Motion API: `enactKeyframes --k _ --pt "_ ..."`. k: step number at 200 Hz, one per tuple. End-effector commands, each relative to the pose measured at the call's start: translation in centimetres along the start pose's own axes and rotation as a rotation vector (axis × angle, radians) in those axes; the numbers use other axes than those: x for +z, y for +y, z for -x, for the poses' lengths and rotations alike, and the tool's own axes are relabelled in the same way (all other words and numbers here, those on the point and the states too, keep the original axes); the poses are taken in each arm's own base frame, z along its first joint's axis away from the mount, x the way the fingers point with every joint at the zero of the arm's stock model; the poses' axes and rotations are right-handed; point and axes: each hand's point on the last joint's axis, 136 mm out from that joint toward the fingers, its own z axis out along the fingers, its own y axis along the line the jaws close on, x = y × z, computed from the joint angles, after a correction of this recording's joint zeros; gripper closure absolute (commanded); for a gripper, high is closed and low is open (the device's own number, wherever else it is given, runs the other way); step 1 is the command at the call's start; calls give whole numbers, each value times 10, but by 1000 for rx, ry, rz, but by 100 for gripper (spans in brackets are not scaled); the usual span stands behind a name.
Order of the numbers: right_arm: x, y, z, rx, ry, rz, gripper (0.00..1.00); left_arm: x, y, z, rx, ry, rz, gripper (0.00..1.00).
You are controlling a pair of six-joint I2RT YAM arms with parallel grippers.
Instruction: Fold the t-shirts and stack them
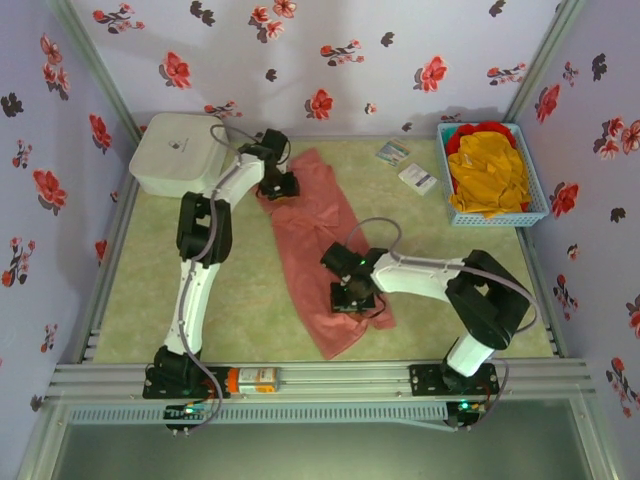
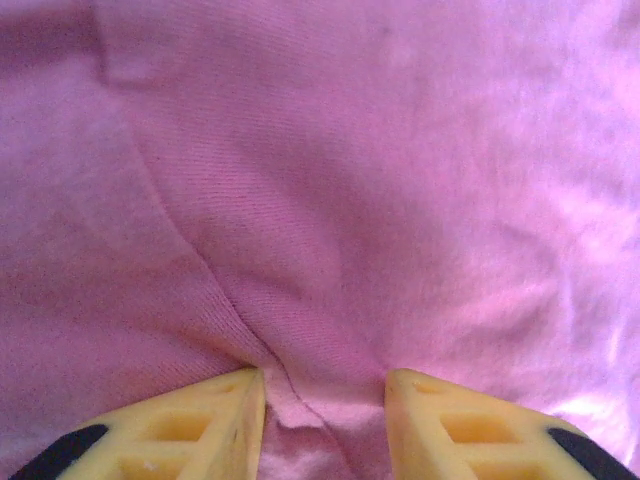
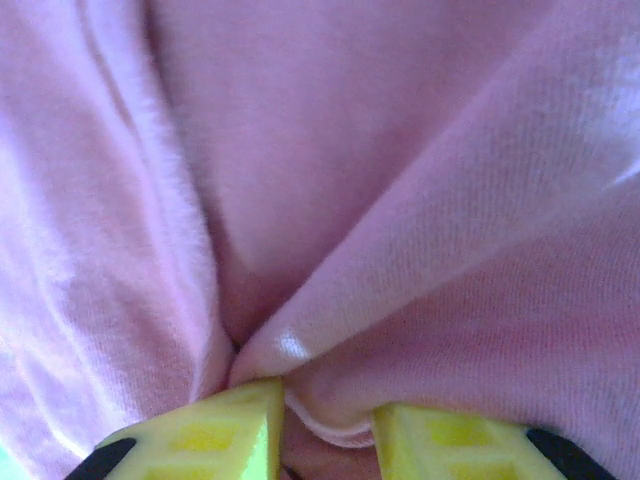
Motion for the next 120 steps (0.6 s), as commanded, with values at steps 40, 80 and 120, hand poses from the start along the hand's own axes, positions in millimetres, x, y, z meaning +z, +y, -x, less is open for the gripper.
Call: enactKeyframes --k 40,80,120 --pt "-27 9 14 -13 -141 -75 62 -16 -46 -7 90 16 -72 63" --pt "-77 24 62 -172 -281 -145 41 -98 -48 8 115 -132 -43 59" --pt "-108 30 122 -229 -409 -147 29 -184 -35 5 52 -335 -95 29"
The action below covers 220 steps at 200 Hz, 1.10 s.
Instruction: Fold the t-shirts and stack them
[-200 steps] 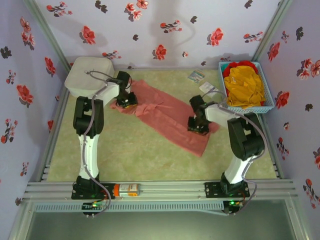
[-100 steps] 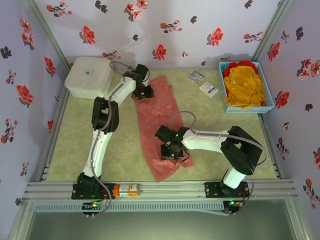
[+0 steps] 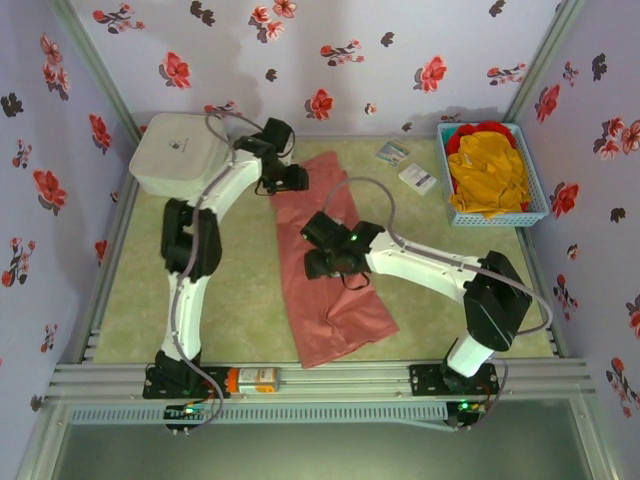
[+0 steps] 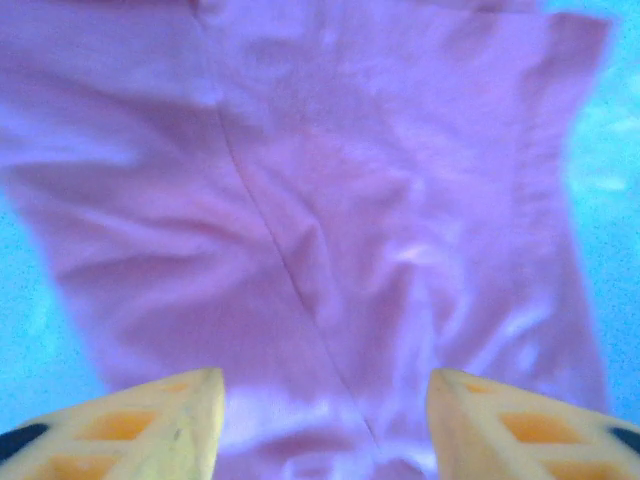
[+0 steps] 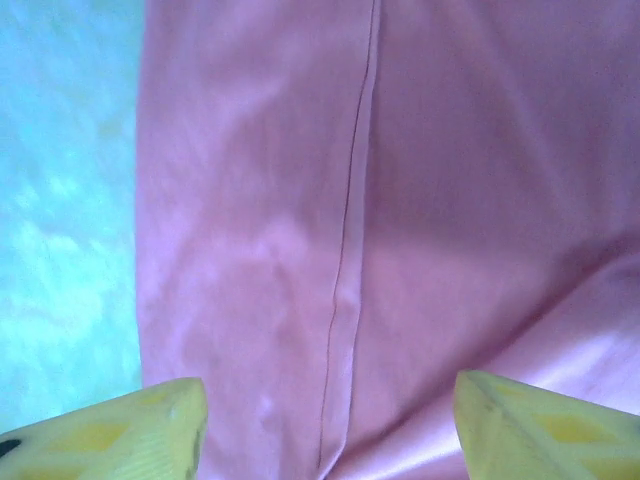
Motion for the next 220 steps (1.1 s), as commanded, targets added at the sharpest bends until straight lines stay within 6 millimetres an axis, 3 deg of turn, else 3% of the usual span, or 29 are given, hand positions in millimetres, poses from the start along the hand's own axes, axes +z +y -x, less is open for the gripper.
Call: enactKeyframes --k 1,26,38,46,48,58,82,111,152,220 --pt "-1 -23 33 -90 -60 -96 29 -80 0 26 -35 -223 -48 29" --pt "5 -24 72 -134 -106 -119 26 -112 19 10 -135 -312 -117 22" --pt "13 -21 87 -138 -123 -109 20 -127 30 -3 -155 -336 -112 14" --pt "20 -18 94 -139 -121 -86 17 -133 37 -13 -169 -340 -105 12" --pt "21 -16 97 -139 -124 -77 16 -132 39 -16 -171 -336 -103 7" --pt "32 -11 104 -142 -116 -47 12 -139 43 -28 -177 -338 -101 1" --pt "55 -2 122 -148 -93 -16 11 -144 48 -59 -215 -309 -144 0" --pt "82 8 142 -146 -87 30 12 -140 59 -99 -267 -270 -142 0" --pt "129 -10 163 -89 -30 31 13 -124 71 -142 -310 -199 -124 0" --pt "184 -59 186 32 29 -36 13 -93 34 -183 -228 -78 -204 4"
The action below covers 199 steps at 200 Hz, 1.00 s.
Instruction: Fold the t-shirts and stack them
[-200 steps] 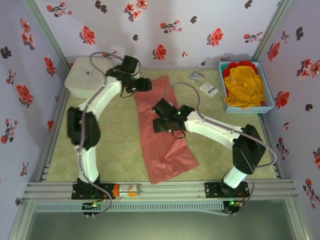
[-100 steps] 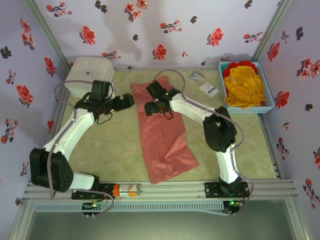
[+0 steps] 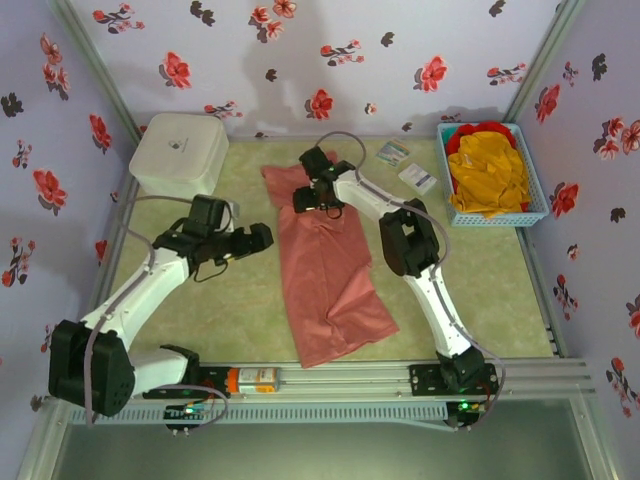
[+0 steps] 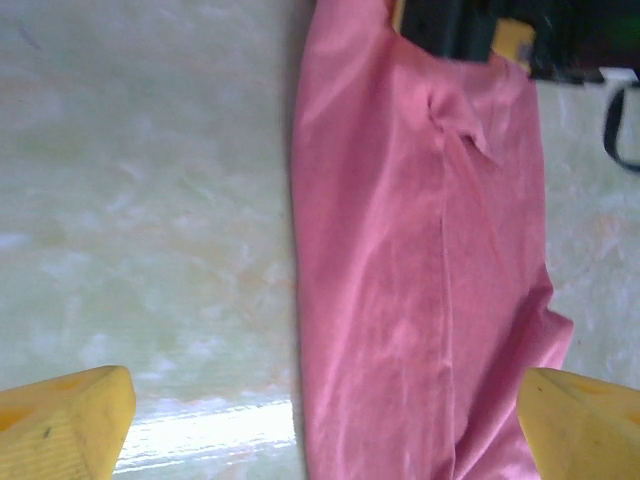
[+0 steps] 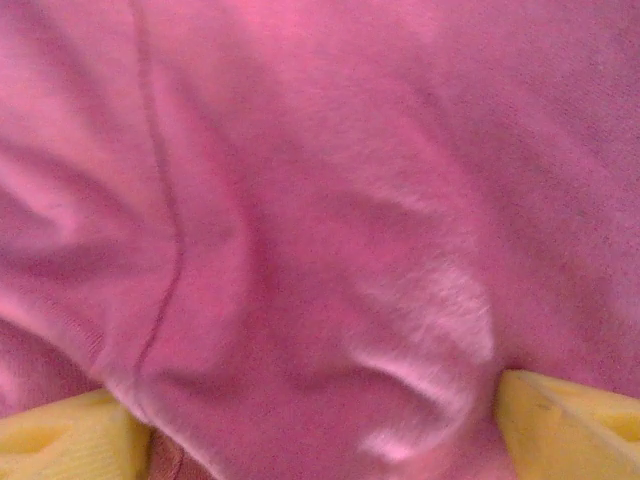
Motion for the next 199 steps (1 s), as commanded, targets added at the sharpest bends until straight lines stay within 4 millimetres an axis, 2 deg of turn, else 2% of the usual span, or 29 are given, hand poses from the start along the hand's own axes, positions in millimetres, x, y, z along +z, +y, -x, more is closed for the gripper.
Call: enactKeyframes --k 1,34,77,106,123,152,179,199 --pt "12 -21 0 54 45 -27 13 12 -12 -13 11 33 -48 4" --pt "21 -53 20 189 24 -13 14 28 -15 -31 8 82 -48 7" --pt "25 -93 47 310 -49 -18 13 42 -17 -44 15 121 -45 8" --pt "21 -101 69 346 -111 21 13 51 -11 -54 25 169 -12 9" --pt "15 -95 79 324 -138 52 12 51 -5 -59 31 188 9 8" --pt "-10 -82 91 271 -176 85 6 48 2 -64 36 179 24 2" --pt "-52 -68 106 216 -262 108 1 44 1 -64 63 174 16 0" --pt "-87 -62 112 210 -295 115 0 43 0 -62 92 183 21 6"
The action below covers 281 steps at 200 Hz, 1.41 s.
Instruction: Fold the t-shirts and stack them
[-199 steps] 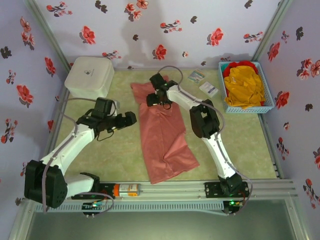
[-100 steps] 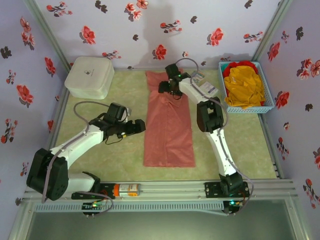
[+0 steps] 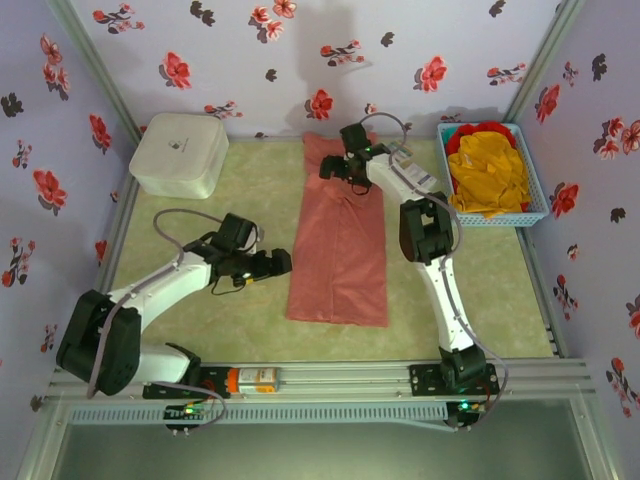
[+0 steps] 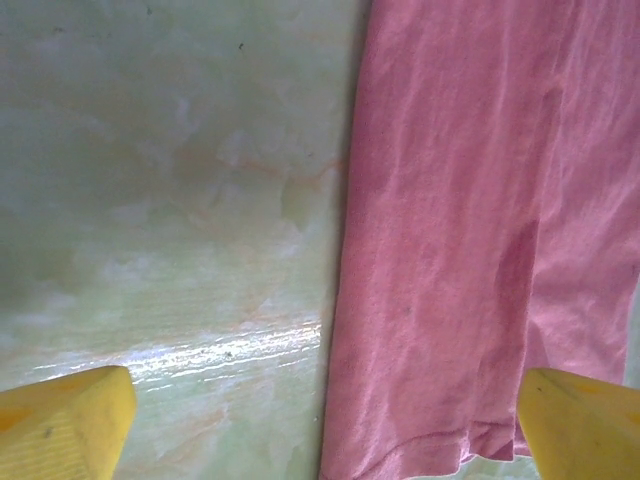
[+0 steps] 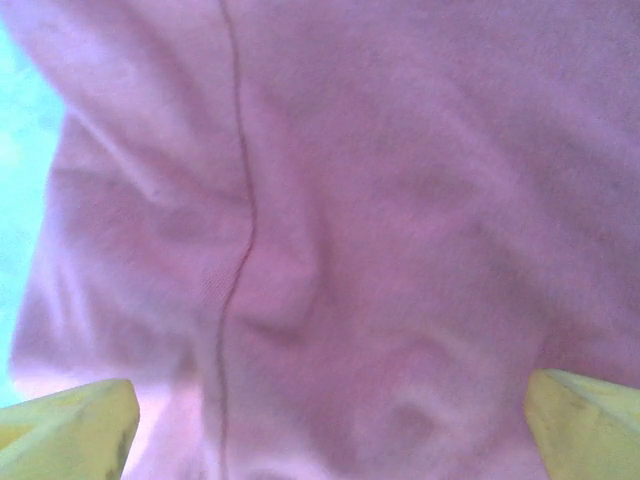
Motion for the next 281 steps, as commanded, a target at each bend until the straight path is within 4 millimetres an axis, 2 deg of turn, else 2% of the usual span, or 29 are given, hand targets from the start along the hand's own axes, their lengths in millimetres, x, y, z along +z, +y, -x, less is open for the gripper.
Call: enactKeyframes --k 1,20,36,50,71,74,78,91,123,142,162,191,211,244,281 --pt "-71 38 39 -52 -130 80 0 -6 -3 1 59 -3 10 6" --pt "-98 45 38 -66 -157 73 1 -7 -5 4 80 6 15 7" --pt "-114 41 28 -57 -149 57 1 -7 -7 2 95 24 14 7" --pt "-125 31 9 -38 -104 30 1 -7 -6 0 104 39 14 7" --pt "-138 15 -23 10 -76 28 10 -5 -5 -7 104 69 11 8" --pt "-133 9 -37 16 -50 18 11 -4 -5 -9 104 74 11 9" --pt "-141 10 -37 25 -63 34 12 -4 -5 -11 104 83 5 10" --pt "-149 -2 -63 57 -35 24 18 0 -5 -18 101 109 1 12" --pt "-170 -39 -143 112 99 -60 25 14 -2 -40 54 166 -7 22" --pt "-186 -55 -186 149 148 -83 26 21 -6 -52 22 183 -35 29" --pt "-203 -75 -232 202 204 -119 27 24 -10 -63 9 200 -47 30" --pt "-231 -94 -278 219 228 -152 27 31 -15 -75 -13 226 -44 36" --pt "-236 -95 -305 249 259 -106 32 37 -21 -82 -23 240 -51 40" --pt "-224 -96 -342 278 332 -87 40 48 -22 -91 -53 264 -40 49" --pt "-212 -93 -363 289 347 -67 45 53 -17 -99 -75 281 -24 59"
